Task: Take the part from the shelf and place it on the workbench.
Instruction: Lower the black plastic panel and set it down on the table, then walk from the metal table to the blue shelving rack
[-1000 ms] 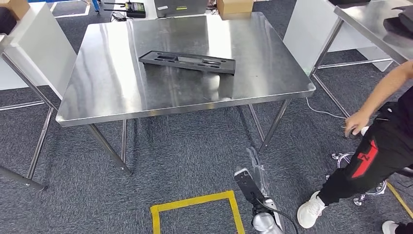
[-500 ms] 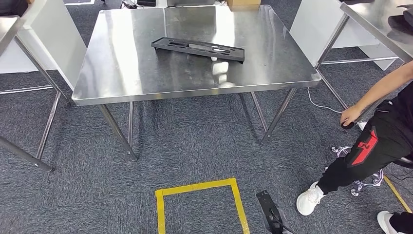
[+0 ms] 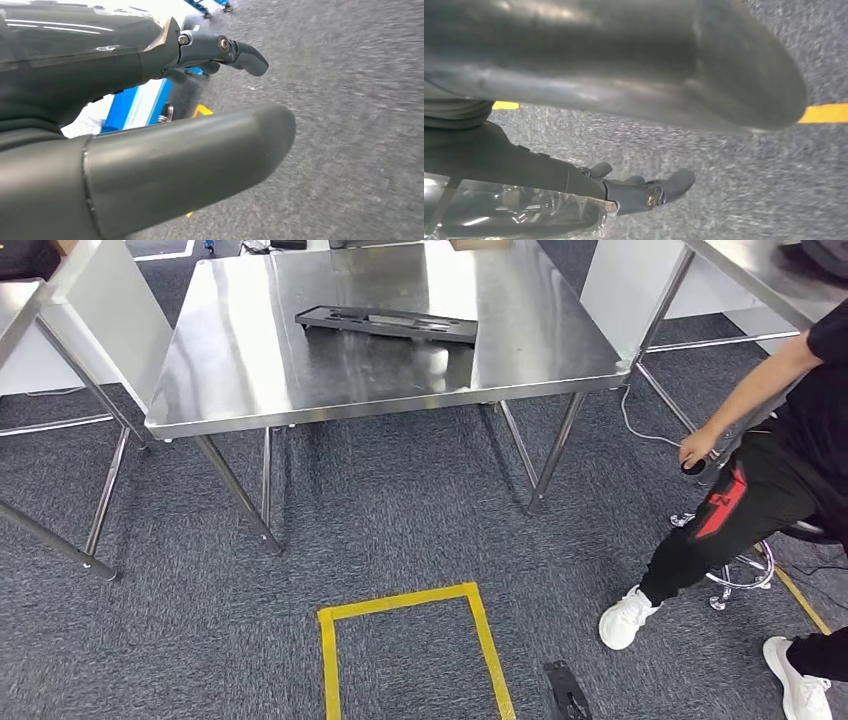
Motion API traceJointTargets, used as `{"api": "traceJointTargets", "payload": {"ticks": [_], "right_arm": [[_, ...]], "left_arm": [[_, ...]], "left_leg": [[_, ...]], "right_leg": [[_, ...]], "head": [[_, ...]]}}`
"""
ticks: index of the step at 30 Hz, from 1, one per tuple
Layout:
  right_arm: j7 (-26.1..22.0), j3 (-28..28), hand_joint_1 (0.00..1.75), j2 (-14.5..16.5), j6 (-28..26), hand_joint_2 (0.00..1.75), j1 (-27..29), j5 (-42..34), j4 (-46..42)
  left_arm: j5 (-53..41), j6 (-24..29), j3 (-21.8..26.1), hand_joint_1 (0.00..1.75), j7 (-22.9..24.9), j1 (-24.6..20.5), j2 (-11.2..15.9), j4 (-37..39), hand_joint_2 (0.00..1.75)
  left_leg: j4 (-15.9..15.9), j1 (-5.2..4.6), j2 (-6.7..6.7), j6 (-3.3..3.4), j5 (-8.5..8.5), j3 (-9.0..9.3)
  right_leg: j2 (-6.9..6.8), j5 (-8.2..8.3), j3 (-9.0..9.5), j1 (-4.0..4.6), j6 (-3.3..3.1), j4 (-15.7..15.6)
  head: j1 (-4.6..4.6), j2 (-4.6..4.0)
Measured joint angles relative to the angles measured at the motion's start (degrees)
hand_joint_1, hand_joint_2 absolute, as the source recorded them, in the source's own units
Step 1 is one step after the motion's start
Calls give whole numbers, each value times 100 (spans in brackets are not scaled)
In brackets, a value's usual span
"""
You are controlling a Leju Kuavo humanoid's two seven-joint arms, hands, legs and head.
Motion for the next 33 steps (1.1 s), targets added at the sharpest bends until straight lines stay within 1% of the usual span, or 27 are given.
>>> {"api": "traceJointTargets", "payload": {"ticks": [1,2,3,4,5,6,8,9,10,12,13,15,17,18,19,20,21,22,24,25,26,27,28,29,30,32,33], "right_arm": [[17,-9,0,3,2,0,0,26,4],[31,-15,0,7,4,0,1,54,9],[40,-18,0,10,6,0,1,75,13],[45,-19,0,13,8,0,2,86,16],[48,-19,0,17,9,0,2,90,19],[50,-19,0,21,9,0,3,93,21],[51,-19,0,26,9,0,3,99,23],[50,-19,0,27,8,0,0,102,24],[44,-20,0,28,8,0,-2,99,25],[11,-25,0,28,4,0,5,74,27],[-14,-28,0,32,3,0,16,58,31],[-47,-34,0,37,-4,0,31,45,37],[-51,-35,0,37,-14,0,27,56,38],[-45,-36,0,35,-19,0,24,63,38],[-37,-36,0,35,-22,0,22,73,38],[-26,-36,0,34,-24,0,22,80,38],[-16,-36,0,32,-24,0,19,88,38],[-10,-36,0,30,-24,0,12,100,38],[-8,-36,0,22,-24,0,-12,120,37],[-11,-35,0,21,-24,0,-20,130,37],[-14,-35,0,20,-24,0,-22,140,38],[-15,-35,0,25,-24,0,-16,150,44],[-16,-35,0,31,-24,0,-7,159,49],[-16,-36,0,34,-24,0,-2,167,53],[-16,-36,0,38,-24,0,0,172,57],[-18,-36,0,36,-23,0,-2,191,58],[-19,-36,0,35,-23,0,-3,208,58]], "left_arm": [[-7,-2,1,0,0,-1,-1,0,0],[-12,-4,1,0,0,-1,0,0,0],[-17,-5,1,0,0,-1,1,0,0],[-20,-7,1,0,0,-2,1,0,0],[-22,-7,1,0,0,-3,0,0,0],[-23,-8,1,0,0,-6,0,0,0],[-26,-9,-1,0,0,-24,0,0,0],[-28,-12,-3,0,0,-33,-1,0,0],[-32,-16,-4,0,0,-39,-1,0,0],[-50,-26,-8,0,0,-40,-2,1,0],[-66,-30,-11,0,0,-43,-2,1,0],[-98,-36,-16,0,0,-47,-2,1,0],[-120,-35,-22,0,0,-49,1,0,0],[-126,-33,-24,0,0,-49,-1,0,0],[-128,-31,-26,0,0,-49,-2,0,0],[-129,-28,-27,0,0,-49,-4,0,0],[-129,-25,-27,0,0,-49,-7,0,0],[-129,-20,-27,0,0,-50,-8,0,0],[-129,-10,-28,0,0,-54,-14,0,0],[-129,-4,-28,0,0,-56,-15,0,0],[-129,2,-29,0,0,-55,-16,0,0],[-126,8,-30,0,-1,-48,-14,0,0],[-121,16,-31,0,-3,-41,-11,0,0],[-115,23,-32,0,-4,-33,-11,0,0],[-109,31,-32,0,-3,-25,-10,0,0],[-107,40,-32,0,-1,-22,-10,0,0],[-108,44,-32,0,1,-22,-9,0,0]], "left_leg": [[384,6,-3,-18,-300,-79],[766,10,-4,-32,-503,-143],[1044,11,-5,-40,-568,-159],[1141,12,-5,-41,-504,-91],[1024,14,-4,-35,-361,82],[721,15,-3,-23,-220,349],[-41,2,-8,9,-178,899],[-302,-14,-13,24,-222,1055],[-433,-35,-18,37,-272,1111],[-525,-41,-11,99,-233,1048],[-559,-31,-2,156,-185,993],[-597,-9,20,270,-38,839],[-594,-15,33,296,123,653],[-591,-17,43,291,206,547],[-588,-16,54,282,290,440],[-586,-14,63,269,374,337],[-584,-11,68,251,457,240],[-582,-11,70,227,537,160],[-579,-28,71,165,693,54],[-593,-35,74,134,776,31],[-613,-38,77,99,861,16],[-635,-28,73,64,920,1],[-616,-13,64,31,867,-25],[-502,1,53,1,669,-69],[-274,13,39,-21,351,-128],[450,19,21,-47,-311,-232],[809,19,13,-54,-446,-250]], "right_leg": [[-2,62,-64,14,-43,9],[-8,122,-135,28,-59,23],[-10,179,-214,40,-57,46],[-12,228,-303,47,-48,80],[-12,267,-398,49,-35,123],[-11,296,-485,50,-17,176],[-10,345,-623,65,33,276],[-14,377,-664,72,71,308],[-18,418,-700,74,111,323],[-19,481,-771,72,183,348],[-12,410,-828,72,191,411],[-1,-9,-987,68,147,794],[4,-504,-1126,57,113,1481],[5,-612,-1133,53,141,1781],[5,-592,-1069,47,198,1943],[5,-473,-920,38,268,1917],[6,-329,-682,29,327,1697],[12,-243,-356,20,353,1307],[32,-303,327,43,300,323],[42,-369,518,61,253,0],[44,-392,585,83,206,-162],[37,-361,527,63,148,-148],[22,-297,463,49,87,-128],[4,-223,393,36,8,-117],[-12,-140,312,26,-61,-115],[-31,21,127,66,-135,-100],[-37,97,26,84,-140,-81]], "head": [[-7,0],[-10,0],[-10,0],[-11,0],[-11,0],[-12,0],[-9,0],[-4,0],[-2,0],[-1,0],[3,0],[14,0],[20,0],[20,0],[20,0],[20,0],[20,0],[19,0],[15,0],[15,0],[14,0],[11,0],[9,0],[4,0],[-1,0],[-8,0],[-10,0]]}}
